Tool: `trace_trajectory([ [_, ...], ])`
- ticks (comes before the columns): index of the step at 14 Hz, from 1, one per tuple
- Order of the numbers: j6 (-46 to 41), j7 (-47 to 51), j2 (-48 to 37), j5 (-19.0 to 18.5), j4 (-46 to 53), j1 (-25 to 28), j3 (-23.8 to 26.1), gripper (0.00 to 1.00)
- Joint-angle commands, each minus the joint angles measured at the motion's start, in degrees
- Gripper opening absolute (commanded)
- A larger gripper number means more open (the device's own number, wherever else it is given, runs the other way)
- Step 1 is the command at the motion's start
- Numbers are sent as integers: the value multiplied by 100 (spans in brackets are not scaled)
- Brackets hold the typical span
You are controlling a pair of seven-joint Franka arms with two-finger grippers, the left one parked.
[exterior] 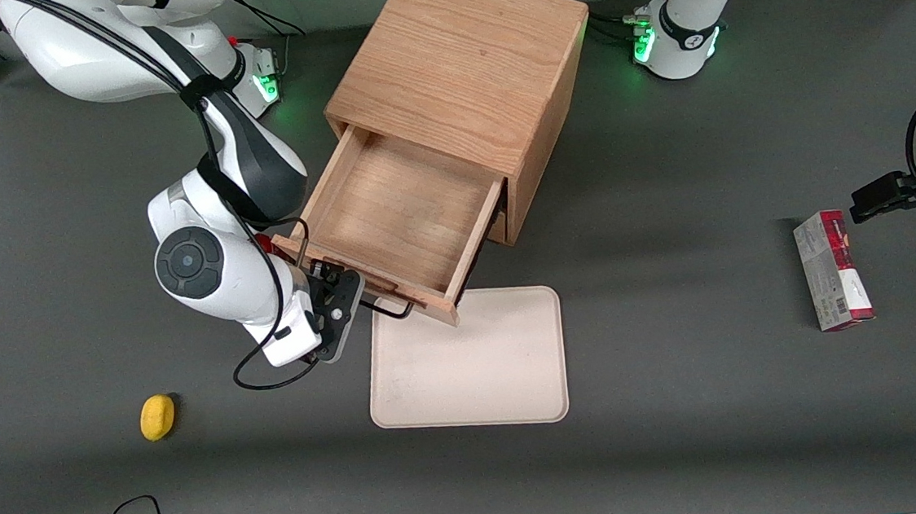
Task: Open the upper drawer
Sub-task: 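Pull the upper drawer outward from the cabinet with the right gripper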
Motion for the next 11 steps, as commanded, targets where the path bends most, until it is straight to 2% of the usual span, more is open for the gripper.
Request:
trace_trajectory([
  [1,-28,75,-13,-588,246,52,-15,100],
  [3,-185,391,-110,-555,579,52,-15,100],
  [4,-412,392,-163,-433,702,44,-24,100],
  [5,-728,401,-259,-136,843,35,-50,100],
  [8,-880,645,-776,567,879,44,-681,100],
  [11,-1425,1226,-1663,667,206,52,-1455,100],
])
